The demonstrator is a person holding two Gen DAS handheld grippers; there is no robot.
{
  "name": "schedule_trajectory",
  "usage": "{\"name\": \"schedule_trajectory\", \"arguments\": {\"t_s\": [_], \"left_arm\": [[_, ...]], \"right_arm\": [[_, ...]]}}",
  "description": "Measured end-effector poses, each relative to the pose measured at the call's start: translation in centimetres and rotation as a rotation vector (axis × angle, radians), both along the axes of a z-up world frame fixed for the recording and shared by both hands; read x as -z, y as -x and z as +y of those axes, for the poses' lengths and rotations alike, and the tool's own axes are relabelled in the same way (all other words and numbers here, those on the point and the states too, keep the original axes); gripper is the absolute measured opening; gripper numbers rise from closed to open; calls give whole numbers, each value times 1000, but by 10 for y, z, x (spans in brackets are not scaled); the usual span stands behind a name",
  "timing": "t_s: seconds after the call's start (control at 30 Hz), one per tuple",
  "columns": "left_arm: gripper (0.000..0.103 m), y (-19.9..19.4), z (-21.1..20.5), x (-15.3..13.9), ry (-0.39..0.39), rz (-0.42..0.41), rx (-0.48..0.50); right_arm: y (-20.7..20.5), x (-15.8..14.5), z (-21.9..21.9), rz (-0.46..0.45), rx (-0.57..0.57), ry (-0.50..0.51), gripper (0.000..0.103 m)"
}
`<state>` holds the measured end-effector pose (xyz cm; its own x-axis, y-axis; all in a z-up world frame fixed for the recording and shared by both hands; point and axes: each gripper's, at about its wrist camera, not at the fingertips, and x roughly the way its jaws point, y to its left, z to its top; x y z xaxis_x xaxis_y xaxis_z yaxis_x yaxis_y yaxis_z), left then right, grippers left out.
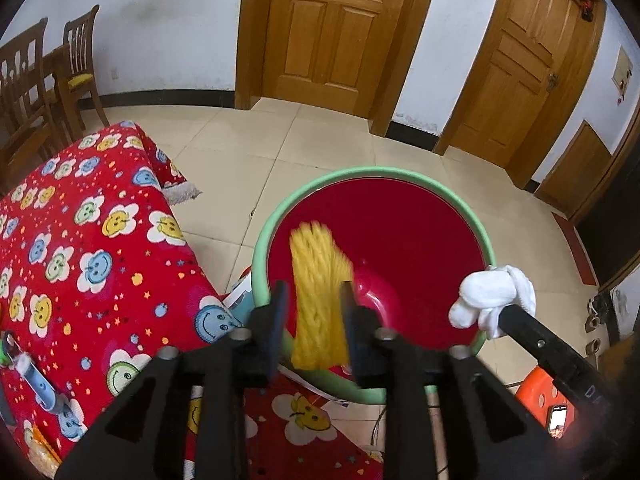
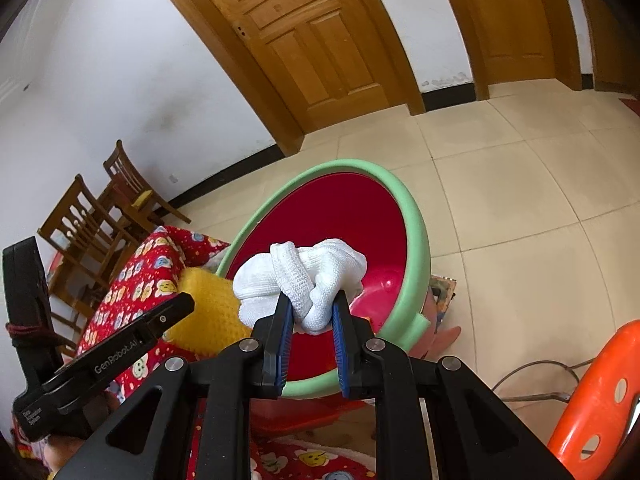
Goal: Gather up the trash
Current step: 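Carry the foam net to the bucket and open the left gripper, then lower the white cloth into the bucket and open the right gripper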
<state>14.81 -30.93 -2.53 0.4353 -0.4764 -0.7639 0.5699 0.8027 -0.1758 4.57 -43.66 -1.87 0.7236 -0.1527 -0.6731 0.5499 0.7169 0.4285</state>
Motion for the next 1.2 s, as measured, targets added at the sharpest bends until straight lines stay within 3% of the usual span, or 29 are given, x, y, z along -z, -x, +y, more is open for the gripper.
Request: {"name": "schedule_trajectory", "arguments": {"t_s": [0.47, 0.8, 0.93, 1.2], "left_arm": [[65, 4, 15, -9, -9, -36, -53], [72, 9, 36, -21, -19, -65, -102], [72, 11, 44, -24, -16, -55, -111], [72, 24, 64, -38, 7, -73, -138]], "right_arm": [[-3, 1, -1, 14, 18, 9, 21], [-11, 0, -1, 15, 5, 17, 33], [-5, -5, 1, -6, 9, 20, 49], [5, -21, 13, -31, 13, 33, 55]]}}
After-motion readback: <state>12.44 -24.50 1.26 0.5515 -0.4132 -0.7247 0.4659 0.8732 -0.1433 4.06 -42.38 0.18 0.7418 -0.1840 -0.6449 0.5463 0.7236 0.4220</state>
